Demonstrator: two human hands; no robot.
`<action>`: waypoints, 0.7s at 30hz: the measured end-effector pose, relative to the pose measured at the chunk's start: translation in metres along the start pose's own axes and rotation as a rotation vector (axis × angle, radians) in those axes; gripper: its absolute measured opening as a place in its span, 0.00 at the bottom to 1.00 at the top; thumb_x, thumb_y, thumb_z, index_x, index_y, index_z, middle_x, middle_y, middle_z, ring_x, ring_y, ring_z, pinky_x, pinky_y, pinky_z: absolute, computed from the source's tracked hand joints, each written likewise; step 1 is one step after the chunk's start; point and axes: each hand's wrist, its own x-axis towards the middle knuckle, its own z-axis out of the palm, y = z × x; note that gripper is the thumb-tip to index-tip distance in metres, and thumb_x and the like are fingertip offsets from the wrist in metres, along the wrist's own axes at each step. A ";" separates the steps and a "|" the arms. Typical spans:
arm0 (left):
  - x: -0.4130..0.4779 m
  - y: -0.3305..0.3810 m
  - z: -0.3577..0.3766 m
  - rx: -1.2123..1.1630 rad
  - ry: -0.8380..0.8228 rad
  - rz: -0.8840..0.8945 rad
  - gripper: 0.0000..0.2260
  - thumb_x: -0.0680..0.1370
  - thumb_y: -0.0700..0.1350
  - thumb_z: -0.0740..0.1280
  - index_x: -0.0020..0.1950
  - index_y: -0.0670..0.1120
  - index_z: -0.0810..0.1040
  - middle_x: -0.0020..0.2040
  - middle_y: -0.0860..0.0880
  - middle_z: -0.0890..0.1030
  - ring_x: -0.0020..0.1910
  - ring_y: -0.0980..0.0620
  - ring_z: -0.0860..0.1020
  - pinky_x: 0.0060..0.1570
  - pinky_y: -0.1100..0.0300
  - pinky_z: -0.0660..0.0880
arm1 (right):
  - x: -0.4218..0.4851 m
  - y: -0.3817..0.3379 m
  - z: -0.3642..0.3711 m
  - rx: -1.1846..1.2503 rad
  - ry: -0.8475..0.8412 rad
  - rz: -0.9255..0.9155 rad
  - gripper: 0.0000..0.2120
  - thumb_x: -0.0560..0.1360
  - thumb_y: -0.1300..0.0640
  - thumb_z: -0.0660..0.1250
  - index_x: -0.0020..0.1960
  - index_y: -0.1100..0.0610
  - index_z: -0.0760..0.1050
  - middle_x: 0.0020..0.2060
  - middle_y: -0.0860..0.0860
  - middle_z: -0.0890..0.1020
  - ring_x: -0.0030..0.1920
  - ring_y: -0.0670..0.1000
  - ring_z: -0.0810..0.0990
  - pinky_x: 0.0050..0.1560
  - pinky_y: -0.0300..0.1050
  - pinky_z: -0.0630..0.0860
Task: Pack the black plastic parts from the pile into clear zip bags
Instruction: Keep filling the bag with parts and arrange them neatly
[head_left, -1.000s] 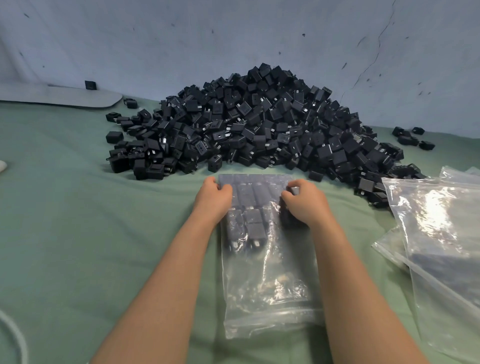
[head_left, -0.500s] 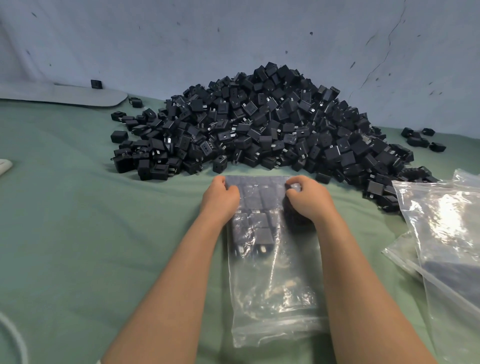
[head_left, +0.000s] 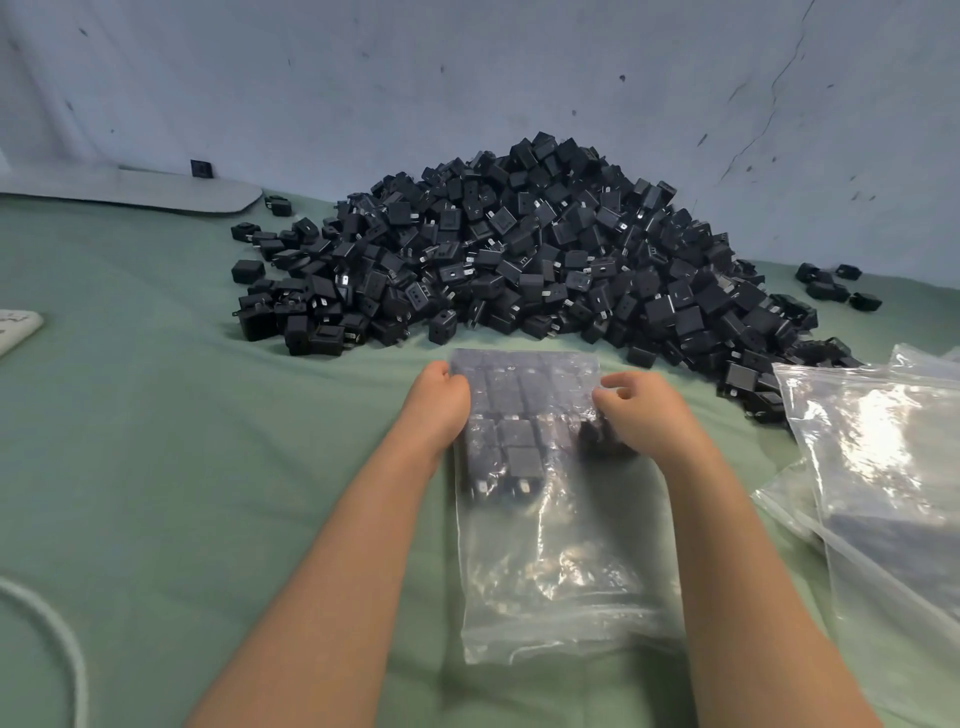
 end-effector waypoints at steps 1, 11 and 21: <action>-0.003 0.001 0.000 0.002 -0.012 -0.008 0.07 0.77 0.36 0.52 0.47 0.44 0.68 0.37 0.50 0.67 0.34 0.52 0.63 0.32 0.59 0.60 | -0.003 0.000 0.002 -0.014 0.007 -0.005 0.19 0.78 0.56 0.60 0.68 0.57 0.72 0.61 0.57 0.79 0.58 0.56 0.76 0.55 0.43 0.69; 0.001 -0.008 0.000 -0.027 -0.014 -0.020 0.09 0.77 0.35 0.52 0.44 0.45 0.69 0.35 0.49 0.67 0.32 0.52 0.63 0.32 0.58 0.59 | -0.014 0.003 0.018 -0.002 0.137 -0.009 0.17 0.78 0.54 0.61 0.65 0.54 0.72 0.60 0.53 0.78 0.59 0.56 0.76 0.52 0.44 0.69; 0.013 -0.013 -0.001 -0.006 -0.017 0.009 0.18 0.80 0.36 0.53 0.70 0.43 0.68 0.65 0.46 0.76 0.64 0.47 0.74 0.63 0.56 0.68 | -0.011 0.003 0.023 -0.020 0.156 -0.014 0.17 0.78 0.53 0.61 0.66 0.54 0.72 0.62 0.52 0.77 0.61 0.56 0.74 0.49 0.42 0.64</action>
